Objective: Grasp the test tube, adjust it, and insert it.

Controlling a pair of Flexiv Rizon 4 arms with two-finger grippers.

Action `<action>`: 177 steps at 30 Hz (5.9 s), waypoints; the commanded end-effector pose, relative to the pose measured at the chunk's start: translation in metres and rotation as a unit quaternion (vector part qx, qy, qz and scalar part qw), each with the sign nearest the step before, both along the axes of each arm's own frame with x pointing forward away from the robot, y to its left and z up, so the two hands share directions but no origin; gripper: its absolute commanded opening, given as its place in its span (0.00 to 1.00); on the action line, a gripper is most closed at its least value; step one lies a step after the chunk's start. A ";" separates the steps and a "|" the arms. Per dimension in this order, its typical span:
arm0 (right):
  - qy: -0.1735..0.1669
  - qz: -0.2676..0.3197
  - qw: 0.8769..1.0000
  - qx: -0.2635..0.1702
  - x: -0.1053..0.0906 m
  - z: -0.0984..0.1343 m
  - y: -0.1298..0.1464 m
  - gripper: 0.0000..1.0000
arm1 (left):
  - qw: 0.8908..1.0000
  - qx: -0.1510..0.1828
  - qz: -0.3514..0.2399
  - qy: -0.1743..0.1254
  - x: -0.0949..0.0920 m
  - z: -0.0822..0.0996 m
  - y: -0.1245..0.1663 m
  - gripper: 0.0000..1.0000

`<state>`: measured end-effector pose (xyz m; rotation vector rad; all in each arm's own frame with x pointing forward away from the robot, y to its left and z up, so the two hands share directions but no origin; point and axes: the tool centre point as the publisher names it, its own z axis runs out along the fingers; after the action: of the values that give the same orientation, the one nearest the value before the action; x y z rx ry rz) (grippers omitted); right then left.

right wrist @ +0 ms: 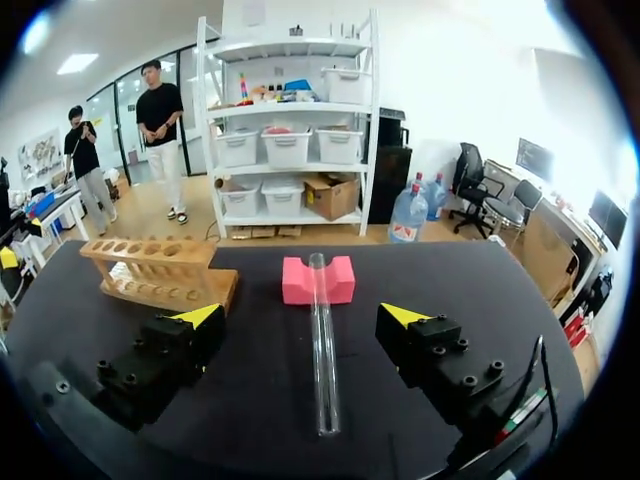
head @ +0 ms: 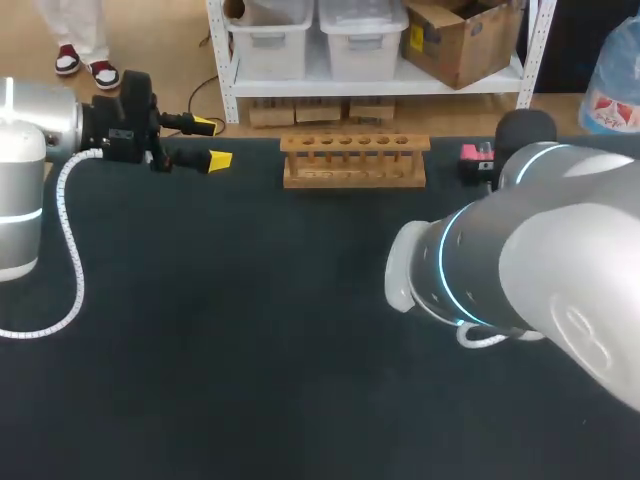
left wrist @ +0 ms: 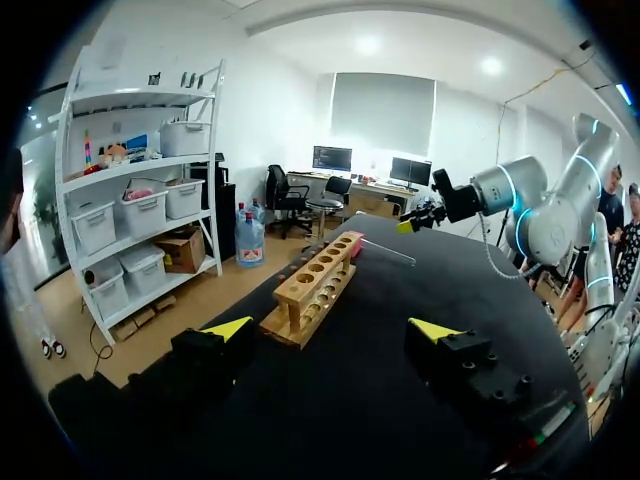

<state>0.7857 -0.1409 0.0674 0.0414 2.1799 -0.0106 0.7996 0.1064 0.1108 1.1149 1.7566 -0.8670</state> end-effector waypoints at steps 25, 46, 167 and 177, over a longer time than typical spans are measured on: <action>0.056 0.129 0.988 0.068 0.019 -0.052 -0.025 1.00 | 1.000 -0.002 0.001 -0.003 -0.002 -0.001 0.000 1.00; 0.090 0.163 0.978 0.092 0.030 -0.079 -0.023 0.96 | 1.000 -0.002 0.001 -0.003 -0.002 -0.001 0.000 1.00; 0.015 0.029 0.999 0.037 0.041 0.025 0.123 0.00 | 1.000 -0.002 0.001 -0.003 -0.002 -0.001 0.000 1.00; 0.031 0.018 0.998 0.058 0.044 0.012 0.158 0.00 | 1.000 -0.002 0.001 -0.003 -0.002 -0.001 0.000 1.00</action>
<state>0.8278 0.0084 0.0807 0.0001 2.2273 0.2678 0.7995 0.1065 0.1108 1.1148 1.7568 -0.8672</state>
